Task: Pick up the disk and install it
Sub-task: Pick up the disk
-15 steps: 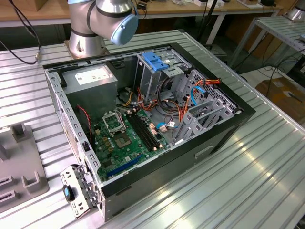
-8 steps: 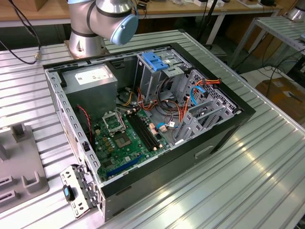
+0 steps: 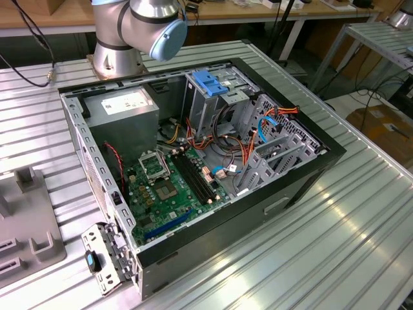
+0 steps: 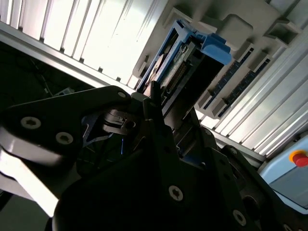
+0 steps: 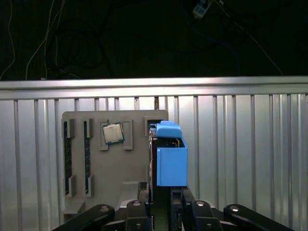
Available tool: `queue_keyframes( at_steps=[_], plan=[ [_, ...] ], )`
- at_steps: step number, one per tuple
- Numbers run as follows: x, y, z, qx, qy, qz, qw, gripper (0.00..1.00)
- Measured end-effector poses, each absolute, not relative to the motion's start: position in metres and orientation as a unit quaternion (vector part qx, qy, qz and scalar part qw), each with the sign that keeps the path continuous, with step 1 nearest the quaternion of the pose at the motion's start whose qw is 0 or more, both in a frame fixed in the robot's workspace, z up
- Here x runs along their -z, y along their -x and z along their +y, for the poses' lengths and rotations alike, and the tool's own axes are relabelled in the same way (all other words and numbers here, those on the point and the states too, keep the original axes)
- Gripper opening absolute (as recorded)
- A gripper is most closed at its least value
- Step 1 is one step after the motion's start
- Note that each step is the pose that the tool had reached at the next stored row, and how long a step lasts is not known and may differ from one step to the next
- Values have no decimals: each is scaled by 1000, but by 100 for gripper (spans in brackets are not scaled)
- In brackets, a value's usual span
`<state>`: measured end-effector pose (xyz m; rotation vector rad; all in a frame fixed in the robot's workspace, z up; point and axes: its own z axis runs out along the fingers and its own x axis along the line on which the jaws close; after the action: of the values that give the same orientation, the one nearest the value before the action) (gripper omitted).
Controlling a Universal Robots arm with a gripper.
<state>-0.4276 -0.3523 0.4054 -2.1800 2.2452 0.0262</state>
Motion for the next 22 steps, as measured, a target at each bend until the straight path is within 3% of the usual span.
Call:
queue_keyframes(
  at_steps=[11,22],
  plan=[
    [-435,428,-352,-8,697,717,6,35],
    [-436,428,-352,-8,697,717,6,35]
  ],
)
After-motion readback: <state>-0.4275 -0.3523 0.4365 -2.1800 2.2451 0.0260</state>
